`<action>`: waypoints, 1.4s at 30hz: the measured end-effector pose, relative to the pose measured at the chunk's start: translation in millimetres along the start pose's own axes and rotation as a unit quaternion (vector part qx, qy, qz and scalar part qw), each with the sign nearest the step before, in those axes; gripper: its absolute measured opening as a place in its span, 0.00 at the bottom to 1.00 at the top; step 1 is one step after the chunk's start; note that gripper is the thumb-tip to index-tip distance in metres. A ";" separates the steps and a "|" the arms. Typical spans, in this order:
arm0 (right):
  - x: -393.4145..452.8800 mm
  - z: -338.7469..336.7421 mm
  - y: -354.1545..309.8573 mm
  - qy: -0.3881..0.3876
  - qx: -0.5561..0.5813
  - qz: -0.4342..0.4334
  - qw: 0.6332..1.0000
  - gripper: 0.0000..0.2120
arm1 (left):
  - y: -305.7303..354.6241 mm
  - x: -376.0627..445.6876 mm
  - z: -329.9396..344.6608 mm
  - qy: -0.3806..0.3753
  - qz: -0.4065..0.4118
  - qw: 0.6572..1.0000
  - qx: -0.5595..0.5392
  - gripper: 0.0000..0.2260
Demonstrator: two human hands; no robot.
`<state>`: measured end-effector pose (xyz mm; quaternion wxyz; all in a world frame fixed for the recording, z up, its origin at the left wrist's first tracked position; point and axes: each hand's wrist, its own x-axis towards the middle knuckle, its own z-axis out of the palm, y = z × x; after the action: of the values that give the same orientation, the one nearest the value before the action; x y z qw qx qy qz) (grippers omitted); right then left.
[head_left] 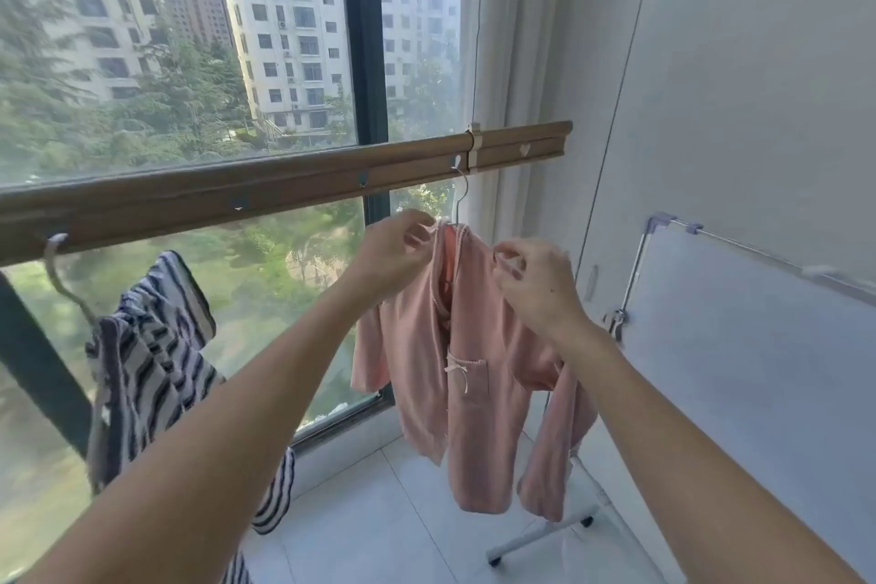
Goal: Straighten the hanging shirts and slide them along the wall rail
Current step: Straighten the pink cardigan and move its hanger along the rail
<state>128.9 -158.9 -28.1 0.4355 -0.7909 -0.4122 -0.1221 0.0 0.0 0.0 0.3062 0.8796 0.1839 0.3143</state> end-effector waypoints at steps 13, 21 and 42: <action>27.7 14.6 40.5 0.058 -0.023 -0.002 0.998 0.13 | -26.9 50.8 39.2 -0.047 0.033 0.990 0.127 0.15; 27.7 -0.8 45.2 0.094 -0.024 0.029 0.995 0.08 | -39.9 69.4 41.6 -0.064 0.091 0.990 0.086 0.10; 12.0 -28.4 82.4 -0.066 -0.173 0.120 0.975 0.17 | -49.5 71.4 48.5 -0.060 0.064 0.996 -0.018 0.07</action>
<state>203.6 -198.0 -53.2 0.2751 -0.9044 -0.3145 -0.0858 78.3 53.2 -30.8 0.3116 0.9012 0.1025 0.2831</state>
